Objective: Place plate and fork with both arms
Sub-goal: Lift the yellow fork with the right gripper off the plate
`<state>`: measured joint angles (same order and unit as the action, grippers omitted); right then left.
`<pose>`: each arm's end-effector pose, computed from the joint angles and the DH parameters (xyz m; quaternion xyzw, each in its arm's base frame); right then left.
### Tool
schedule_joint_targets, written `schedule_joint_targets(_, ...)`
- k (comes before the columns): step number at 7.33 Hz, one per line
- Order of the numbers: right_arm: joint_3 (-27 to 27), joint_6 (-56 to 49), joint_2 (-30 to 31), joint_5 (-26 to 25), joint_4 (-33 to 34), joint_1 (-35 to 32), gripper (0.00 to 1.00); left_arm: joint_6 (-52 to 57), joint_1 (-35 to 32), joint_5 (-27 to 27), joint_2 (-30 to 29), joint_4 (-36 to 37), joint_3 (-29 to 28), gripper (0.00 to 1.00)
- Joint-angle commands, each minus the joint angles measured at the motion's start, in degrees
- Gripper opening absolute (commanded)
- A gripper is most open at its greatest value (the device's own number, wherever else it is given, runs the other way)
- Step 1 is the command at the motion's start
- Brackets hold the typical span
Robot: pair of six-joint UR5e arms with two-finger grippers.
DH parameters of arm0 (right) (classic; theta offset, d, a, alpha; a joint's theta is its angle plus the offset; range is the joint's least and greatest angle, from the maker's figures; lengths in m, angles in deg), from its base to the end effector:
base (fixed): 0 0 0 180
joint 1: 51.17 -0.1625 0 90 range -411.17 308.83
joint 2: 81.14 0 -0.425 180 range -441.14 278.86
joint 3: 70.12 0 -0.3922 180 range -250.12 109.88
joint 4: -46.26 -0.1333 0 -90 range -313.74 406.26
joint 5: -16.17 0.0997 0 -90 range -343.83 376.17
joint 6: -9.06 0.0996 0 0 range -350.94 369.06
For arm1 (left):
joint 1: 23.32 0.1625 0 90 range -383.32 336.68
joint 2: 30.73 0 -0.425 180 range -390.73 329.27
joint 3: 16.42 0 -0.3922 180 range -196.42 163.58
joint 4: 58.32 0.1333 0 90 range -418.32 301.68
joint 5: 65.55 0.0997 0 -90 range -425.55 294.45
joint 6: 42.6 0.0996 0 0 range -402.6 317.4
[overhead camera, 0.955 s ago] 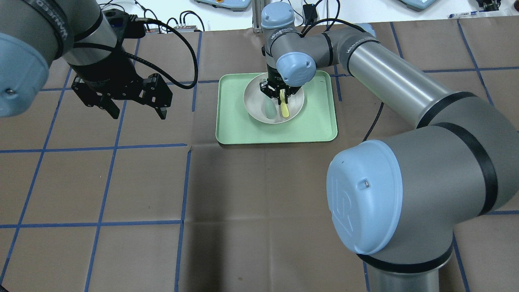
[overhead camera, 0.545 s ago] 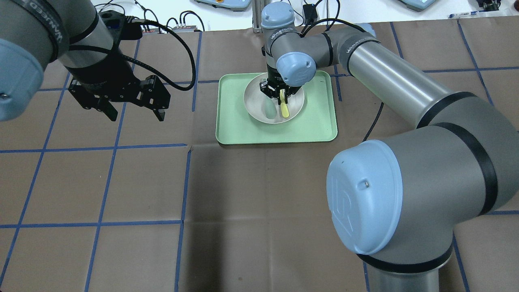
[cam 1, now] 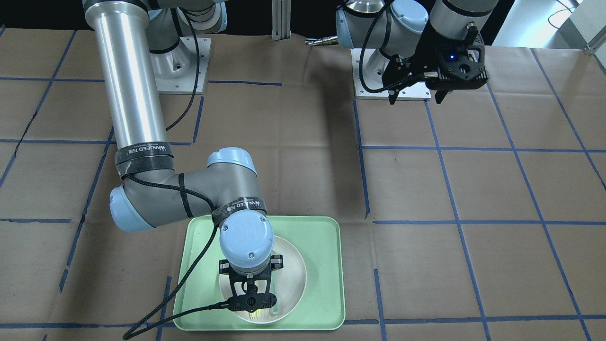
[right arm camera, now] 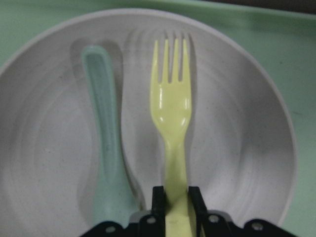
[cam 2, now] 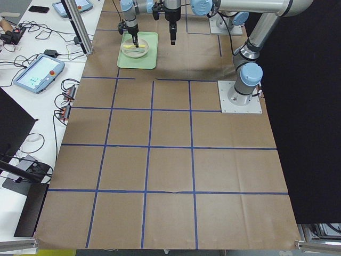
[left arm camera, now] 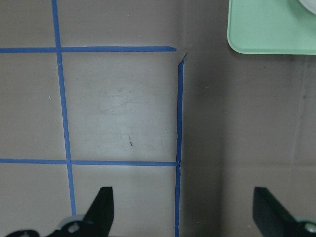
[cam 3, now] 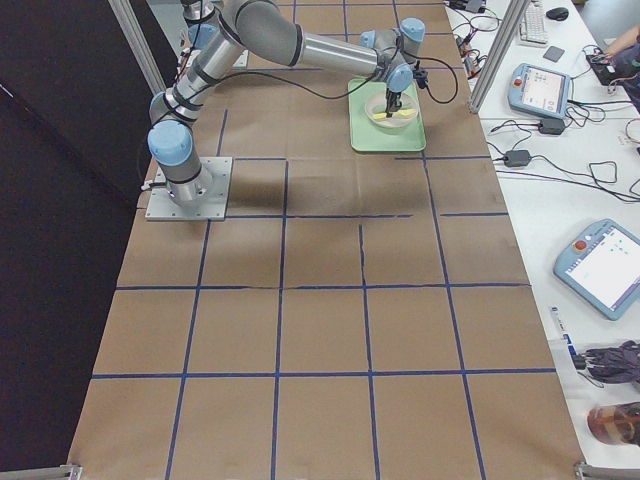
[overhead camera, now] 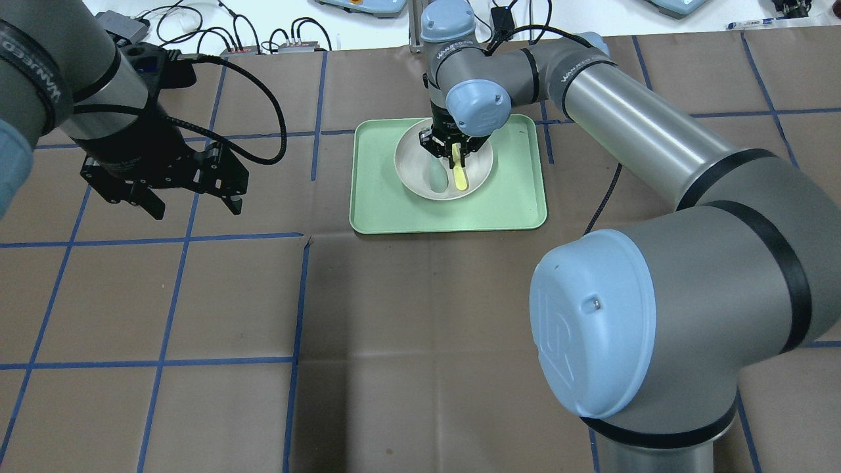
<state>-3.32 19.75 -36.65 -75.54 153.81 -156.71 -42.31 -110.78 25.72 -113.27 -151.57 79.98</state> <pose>0.3284 -0.6945 0.2040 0.0429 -0.9981 -0.0371 0.0239 -0.1118 -0.4382 0.4878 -0.0194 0.9996 0.0194 0.0106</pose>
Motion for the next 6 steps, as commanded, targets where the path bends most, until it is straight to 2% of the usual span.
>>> schedule_joint_targets(1, -1.49, 0.90, 1.64, 0.48, -4.16, -0.01, 0.00, -0.02, 0.27, 0.22, -1.12, 0.09, -1.20, 1.00)
schedule_joint_targets(3, -1.94, 1.52, 3.48, 0.57, -6.56, 0.34, 0.00, 0.07, 0.01, -0.21, -1.40, 0.35, -1.38, 1.00)
schedule_joint_targets(6, 0.51, 4.94, 7.61, 0.30, -8.93, 4.89, 0.00, 0.24, -0.35, -0.40, -1.75, 1.05, -1.30, 1.00)
